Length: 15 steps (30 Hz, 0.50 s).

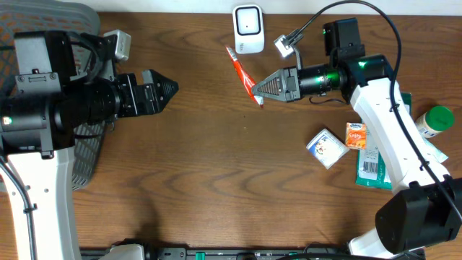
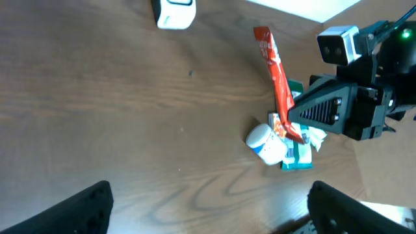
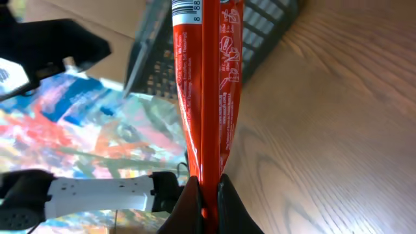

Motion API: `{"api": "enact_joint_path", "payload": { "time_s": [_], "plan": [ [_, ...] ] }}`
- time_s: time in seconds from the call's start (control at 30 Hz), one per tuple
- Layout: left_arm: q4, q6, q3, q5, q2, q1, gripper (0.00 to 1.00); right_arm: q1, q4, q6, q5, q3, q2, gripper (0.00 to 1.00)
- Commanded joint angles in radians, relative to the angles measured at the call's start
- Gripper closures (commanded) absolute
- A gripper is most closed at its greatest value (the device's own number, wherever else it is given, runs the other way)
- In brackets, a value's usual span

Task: Scan the item barcode
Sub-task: 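Lift the red tube and bring it toward the left gripper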

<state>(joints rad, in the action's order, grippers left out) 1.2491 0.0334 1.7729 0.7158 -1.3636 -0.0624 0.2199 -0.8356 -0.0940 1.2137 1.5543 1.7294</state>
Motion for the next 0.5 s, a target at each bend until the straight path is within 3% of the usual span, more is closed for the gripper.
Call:
{"api": "enact_joint_path", "payload": {
  "time_s": [0.0,0.17,0.47],
  "plan": [
    [-0.006,-0.041,-0.003,0.069,-0.031,0.041,0.01,0.0,0.043,-0.008,0.134,0.002,-0.022,0.99],
    [-0.009,-0.086,-0.003,0.084,-0.082,0.114,0.02,0.018,0.079,-0.047,0.071,0.001,-0.023,0.99],
    [-0.021,-0.082,-0.003,0.047,-0.196,0.124,0.02,0.114,0.024,-0.151,-0.471,0.002,-0.046,0.99]
  ]
}}
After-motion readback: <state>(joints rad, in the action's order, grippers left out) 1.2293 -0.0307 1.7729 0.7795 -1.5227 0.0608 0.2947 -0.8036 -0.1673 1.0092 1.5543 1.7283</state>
